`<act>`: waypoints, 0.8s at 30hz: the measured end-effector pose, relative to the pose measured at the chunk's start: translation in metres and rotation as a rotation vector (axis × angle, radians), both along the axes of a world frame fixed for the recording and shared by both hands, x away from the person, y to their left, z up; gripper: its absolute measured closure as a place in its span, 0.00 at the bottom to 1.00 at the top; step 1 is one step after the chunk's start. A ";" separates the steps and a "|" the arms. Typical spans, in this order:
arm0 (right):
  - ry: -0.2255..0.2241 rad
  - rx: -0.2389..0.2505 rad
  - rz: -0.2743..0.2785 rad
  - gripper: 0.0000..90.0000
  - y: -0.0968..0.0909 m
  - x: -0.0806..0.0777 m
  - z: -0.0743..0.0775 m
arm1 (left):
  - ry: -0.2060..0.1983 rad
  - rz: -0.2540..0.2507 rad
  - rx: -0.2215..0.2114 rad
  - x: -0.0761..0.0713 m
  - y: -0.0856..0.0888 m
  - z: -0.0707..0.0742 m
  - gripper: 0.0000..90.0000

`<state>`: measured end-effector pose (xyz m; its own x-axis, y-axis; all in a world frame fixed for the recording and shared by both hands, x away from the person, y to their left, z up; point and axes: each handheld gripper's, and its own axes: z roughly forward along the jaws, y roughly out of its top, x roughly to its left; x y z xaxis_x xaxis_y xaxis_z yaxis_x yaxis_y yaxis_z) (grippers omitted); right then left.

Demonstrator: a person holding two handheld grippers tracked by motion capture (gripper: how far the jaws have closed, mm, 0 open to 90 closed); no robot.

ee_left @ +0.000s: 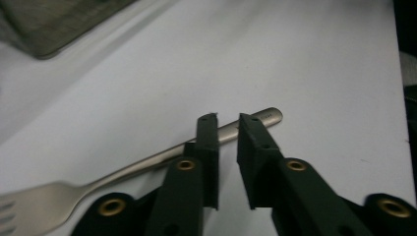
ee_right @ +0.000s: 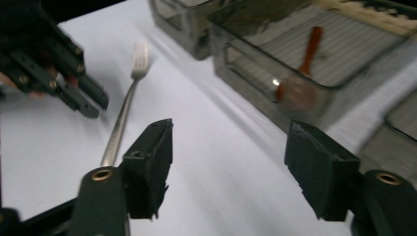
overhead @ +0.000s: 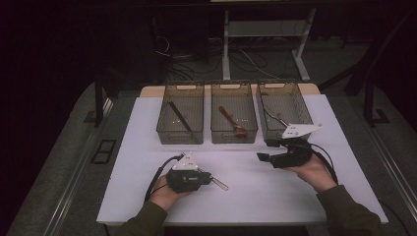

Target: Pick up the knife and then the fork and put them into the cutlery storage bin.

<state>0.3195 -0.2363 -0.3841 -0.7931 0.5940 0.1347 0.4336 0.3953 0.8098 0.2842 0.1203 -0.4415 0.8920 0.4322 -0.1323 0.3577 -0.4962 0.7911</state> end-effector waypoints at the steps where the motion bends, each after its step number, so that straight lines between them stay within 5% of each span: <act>1: 0.003 -0.010 0.012 0.41 0.005 0.001 0.000 | -0.003 0.014 -0.011 -0.002 0.004 0.001 0.78; 15: 0.137 -0.206 0.162 0.62 0.099 0.017 -0.002 | -0.044 0.155 -0.084 -0.022 0.048 0.006 0.18; 24: 0.205 -0.359 0.240 0.73 0.155 0.034 -0.009 | -0.066 0.174 -0.100 -0.020 0.048 0.006 0.00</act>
<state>0.3535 -0.0810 -0.3926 -0.8921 0.4349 0.1223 0.4323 0.7433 0.5105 0.2643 0.1681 -0.4358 0.8133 0.5681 -0.1261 0.3769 -0.3491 0.8580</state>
